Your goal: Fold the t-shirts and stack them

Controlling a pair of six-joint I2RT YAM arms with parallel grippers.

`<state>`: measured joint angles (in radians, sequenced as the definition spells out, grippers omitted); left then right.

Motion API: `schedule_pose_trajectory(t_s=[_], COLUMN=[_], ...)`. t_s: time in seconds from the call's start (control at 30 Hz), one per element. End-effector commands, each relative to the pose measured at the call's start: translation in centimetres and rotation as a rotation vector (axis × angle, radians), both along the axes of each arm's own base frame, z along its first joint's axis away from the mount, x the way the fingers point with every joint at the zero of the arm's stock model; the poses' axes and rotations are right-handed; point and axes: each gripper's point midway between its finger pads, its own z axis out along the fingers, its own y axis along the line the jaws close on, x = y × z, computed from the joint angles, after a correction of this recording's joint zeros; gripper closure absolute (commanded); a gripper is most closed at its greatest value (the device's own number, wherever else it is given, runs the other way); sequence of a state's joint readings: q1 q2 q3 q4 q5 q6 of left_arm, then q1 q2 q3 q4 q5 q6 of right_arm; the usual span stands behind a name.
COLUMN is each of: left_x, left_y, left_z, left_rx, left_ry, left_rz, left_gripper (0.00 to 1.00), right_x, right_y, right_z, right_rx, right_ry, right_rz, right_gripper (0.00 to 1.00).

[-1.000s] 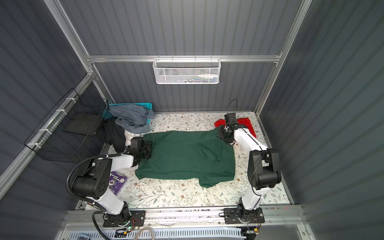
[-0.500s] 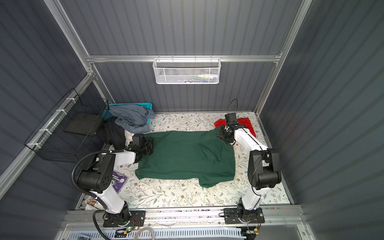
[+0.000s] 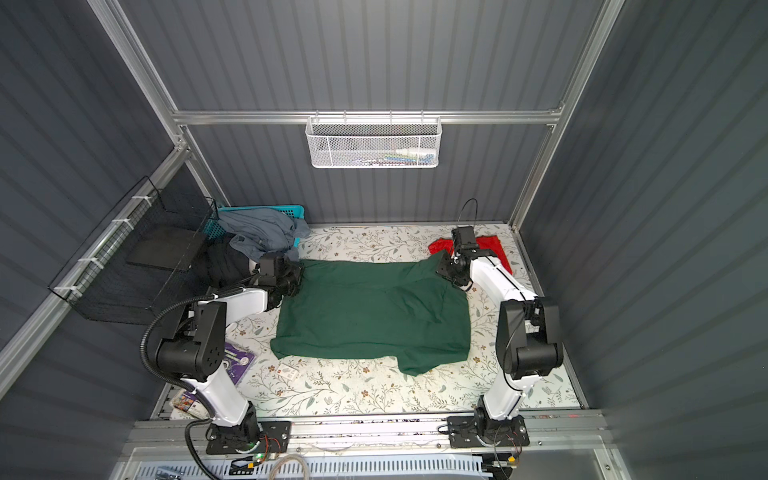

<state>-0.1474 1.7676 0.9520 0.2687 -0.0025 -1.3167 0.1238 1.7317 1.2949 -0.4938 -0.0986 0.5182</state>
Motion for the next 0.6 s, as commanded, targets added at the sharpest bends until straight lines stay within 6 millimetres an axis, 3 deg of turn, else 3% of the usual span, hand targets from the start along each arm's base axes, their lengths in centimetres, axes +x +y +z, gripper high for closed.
schedule_pose_trajectory(t_s=[0.0, 0.4, 0.57], left_x=[0.1, 1.4, 0.2], left_y=[0.8, 0.1, 0.1], left_z=[-1.3, -0.6, -0.2], left_rx=[0.116, 0.27, 0.253], left_ry=[0.057, 0.125, 0.171], left_rz=[-0.079, -0.259, -0.259], left_gripper=[0.43, 0.45, 0.39], right_x=[-0.3, -0.3, -0.4], right_y=[-0.3, -0.4, -0.4], right_z=[-0.1, -0.3, -0.2], right_rx=[-0.001, 0.003, 0.001], right_ry=[0.003, 0.006, 0.007], right_rz=[-0.004, -0.007, -0.006], right_gripper=[0.5, 0.5, 0.5])
